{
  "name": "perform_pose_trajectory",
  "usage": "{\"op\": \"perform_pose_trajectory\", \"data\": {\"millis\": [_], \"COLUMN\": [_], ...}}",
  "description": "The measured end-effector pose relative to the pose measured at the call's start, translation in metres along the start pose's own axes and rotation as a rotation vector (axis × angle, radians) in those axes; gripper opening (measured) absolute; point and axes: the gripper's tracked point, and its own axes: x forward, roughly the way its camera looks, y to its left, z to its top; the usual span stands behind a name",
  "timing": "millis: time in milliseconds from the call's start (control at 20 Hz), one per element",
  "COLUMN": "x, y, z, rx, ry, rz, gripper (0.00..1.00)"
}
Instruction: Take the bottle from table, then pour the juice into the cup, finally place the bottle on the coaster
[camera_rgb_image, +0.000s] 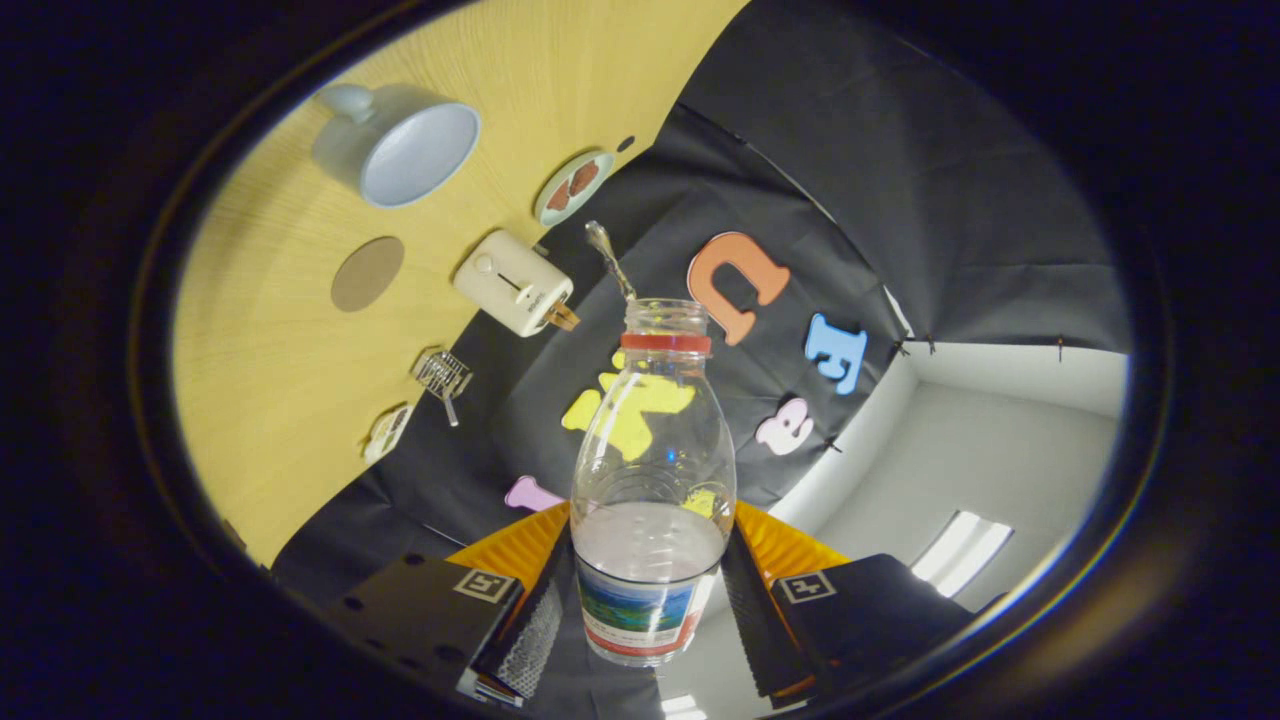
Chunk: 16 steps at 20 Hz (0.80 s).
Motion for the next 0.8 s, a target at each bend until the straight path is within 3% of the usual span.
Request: {"op": "perform_pose_trajectory", "data": {"millis": [450, 800], "x": [-0.001, 0.002], "y": [0.039, 0.053], "z": [0.012, 0.002], "rx": [-0.002, 0.223], "ry": [0.006, 0.079], "rz": [0.049, 0.074], "gripper": [0.81, 0.81]}}
